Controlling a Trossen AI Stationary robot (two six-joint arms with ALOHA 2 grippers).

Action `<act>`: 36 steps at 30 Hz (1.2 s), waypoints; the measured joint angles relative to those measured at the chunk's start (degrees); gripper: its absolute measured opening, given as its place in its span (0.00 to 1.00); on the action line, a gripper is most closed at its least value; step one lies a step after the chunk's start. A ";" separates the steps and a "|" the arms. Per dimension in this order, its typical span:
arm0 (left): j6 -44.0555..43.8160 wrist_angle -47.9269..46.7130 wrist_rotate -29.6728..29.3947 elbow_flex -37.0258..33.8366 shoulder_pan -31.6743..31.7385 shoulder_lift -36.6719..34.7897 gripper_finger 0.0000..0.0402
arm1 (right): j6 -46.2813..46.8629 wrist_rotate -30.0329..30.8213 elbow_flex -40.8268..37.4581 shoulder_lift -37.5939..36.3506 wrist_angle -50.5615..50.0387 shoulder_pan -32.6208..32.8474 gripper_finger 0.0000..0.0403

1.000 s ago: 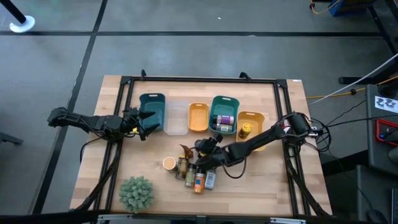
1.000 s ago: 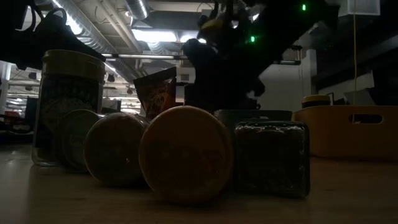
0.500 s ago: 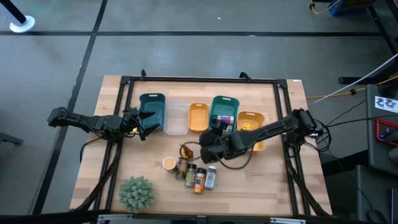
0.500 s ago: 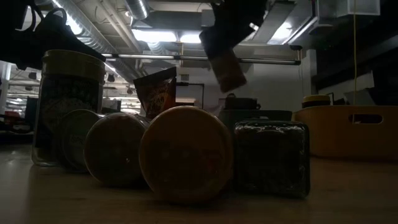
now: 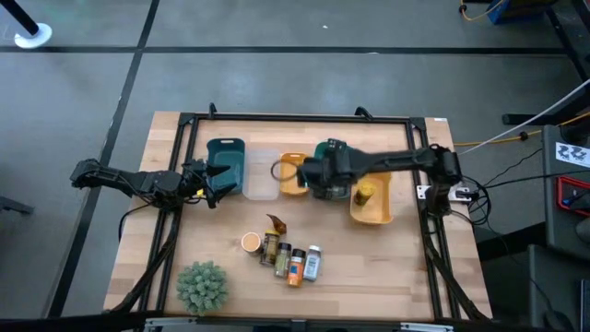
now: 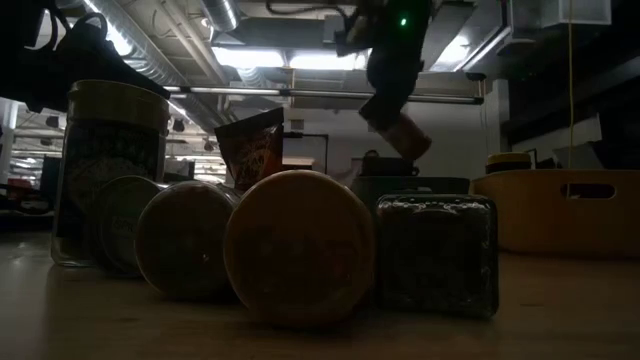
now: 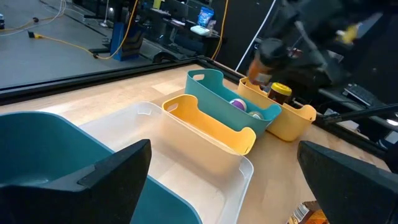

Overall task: Sort spices by type
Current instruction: Put the black seasoning bottle into the green bin

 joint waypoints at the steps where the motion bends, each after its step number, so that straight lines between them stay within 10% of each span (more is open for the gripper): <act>1: 0.00 0.00 0.01 -0.01 0.00 0.01 0.97 | -1.72 -1.04 -0.47 -0.02 0.94 -1.40 0.51; 28: 0.02 0.00 0.02 0.00 0.00 0.00 0.97 | -14.69 -13.14 -13.68 0.26 13.32 -12.38 0.52; 36: 0.02 0.00 0.00 0.00 0.01 -0.01 0.97 | -14.58 -13.14 -13.68 0.26 13.30 -12.36 0.66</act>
